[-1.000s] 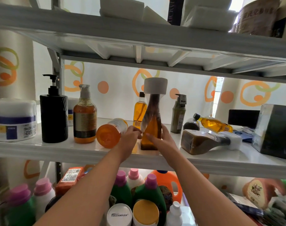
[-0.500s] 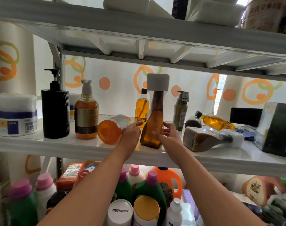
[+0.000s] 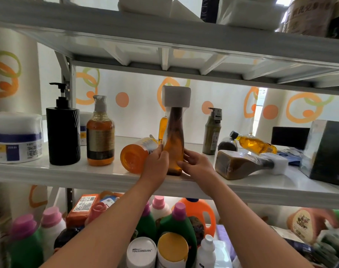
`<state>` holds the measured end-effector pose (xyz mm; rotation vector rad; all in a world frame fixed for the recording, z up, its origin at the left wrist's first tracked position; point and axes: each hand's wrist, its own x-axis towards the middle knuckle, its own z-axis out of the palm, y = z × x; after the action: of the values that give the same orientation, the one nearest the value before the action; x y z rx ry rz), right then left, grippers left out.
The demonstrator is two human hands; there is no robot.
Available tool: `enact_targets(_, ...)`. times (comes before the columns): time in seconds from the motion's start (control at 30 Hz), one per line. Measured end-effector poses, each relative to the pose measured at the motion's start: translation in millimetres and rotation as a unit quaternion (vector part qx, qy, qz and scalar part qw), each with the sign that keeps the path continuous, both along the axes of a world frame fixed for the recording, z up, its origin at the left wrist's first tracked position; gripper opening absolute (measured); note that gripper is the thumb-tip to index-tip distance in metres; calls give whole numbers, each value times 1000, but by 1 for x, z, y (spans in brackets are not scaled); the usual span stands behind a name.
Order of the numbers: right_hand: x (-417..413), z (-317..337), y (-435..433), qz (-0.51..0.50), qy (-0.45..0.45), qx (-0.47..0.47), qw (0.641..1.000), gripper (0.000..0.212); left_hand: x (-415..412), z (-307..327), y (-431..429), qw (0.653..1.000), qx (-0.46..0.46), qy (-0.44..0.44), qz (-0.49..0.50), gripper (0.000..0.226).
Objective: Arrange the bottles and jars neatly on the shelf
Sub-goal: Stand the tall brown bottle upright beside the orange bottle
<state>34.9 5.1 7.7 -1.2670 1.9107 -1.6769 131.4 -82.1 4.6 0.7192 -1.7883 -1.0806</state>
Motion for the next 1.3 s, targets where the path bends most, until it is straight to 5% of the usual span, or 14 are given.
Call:
enact_targets(0.43,0,-3,-4,-26,38,5,999,52,9,1,8,998,-42,-37,36,41)
enact_targets(0.67,1,-2,1,-24,35,10,999,58,29,1,7,996,14,80,48,35)
enact_targets(1.1,1,-6,1,-12,60,-11,998,48,42,-8,21,982,-123,16,143,30)
enact_targets(1.3,1,-8,1,-9,91,-25,995,59,37,-9,34,979,-136,26,150,34)
